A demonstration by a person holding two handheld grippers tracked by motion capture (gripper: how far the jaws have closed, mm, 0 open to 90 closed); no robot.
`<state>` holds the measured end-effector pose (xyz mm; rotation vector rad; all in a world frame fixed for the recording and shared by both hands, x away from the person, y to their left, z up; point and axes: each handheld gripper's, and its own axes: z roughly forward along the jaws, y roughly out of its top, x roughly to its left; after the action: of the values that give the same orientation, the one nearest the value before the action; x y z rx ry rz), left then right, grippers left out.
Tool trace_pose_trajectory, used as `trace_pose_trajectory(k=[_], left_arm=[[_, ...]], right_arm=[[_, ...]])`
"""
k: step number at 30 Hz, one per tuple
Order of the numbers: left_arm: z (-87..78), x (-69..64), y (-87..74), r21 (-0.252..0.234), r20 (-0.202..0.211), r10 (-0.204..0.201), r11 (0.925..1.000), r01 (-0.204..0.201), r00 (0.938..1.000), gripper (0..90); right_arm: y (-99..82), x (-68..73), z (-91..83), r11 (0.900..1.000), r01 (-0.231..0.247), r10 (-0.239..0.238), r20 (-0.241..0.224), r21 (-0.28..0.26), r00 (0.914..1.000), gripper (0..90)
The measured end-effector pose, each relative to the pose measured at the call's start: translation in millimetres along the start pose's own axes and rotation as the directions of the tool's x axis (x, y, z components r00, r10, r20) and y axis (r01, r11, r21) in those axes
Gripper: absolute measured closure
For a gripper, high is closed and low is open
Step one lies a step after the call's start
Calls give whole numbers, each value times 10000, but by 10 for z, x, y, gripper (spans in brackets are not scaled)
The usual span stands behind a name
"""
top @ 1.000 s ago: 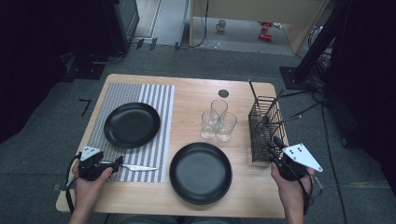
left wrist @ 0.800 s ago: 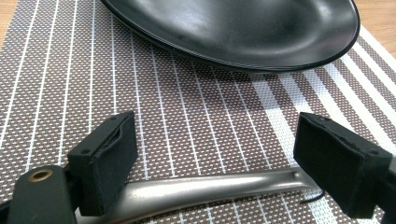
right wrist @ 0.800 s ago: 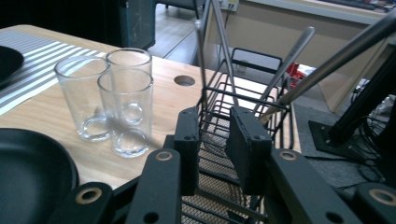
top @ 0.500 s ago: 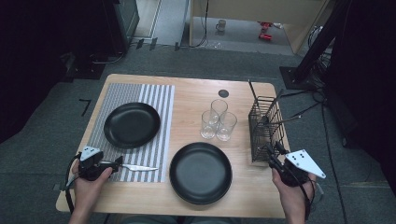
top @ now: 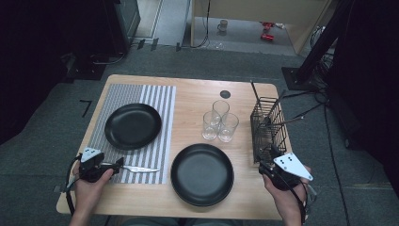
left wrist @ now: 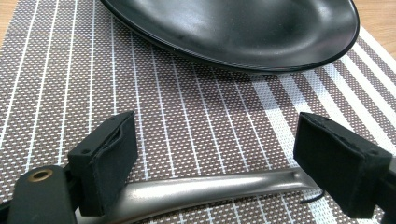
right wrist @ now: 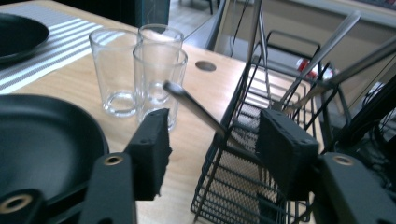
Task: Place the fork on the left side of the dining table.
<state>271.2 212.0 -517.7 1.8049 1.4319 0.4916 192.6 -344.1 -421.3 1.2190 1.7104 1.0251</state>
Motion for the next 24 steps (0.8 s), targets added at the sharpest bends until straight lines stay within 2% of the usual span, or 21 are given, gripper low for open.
trace_pose_trajectory(k=[6, 14, 20, 24], left_arm=[[0, 2, 0, -10, 16, -22, 10000, 22, 10000, 139], [0, 0, 0, -1, 3, -4, 10000, 4, 10000, 139], [1, -1, 0, -8, 0, -3, 10000, 3, 10000, 140], [0, 1, 0, -3, 7, -8, 10000, 8, 10000, 139]], right_arm=[[102, -34, 3, 9999, 12, -10, 91, -158, 10000, 598], [170, -97, 29, 9995, -192, 197, 206, -244, 9996, 647], [230, -128, 98, 9998, -151, 154, 283, -100, 9995, 689], [225, -140, 147, 9994, -297, 292, 260, 159, 9992, 732]])
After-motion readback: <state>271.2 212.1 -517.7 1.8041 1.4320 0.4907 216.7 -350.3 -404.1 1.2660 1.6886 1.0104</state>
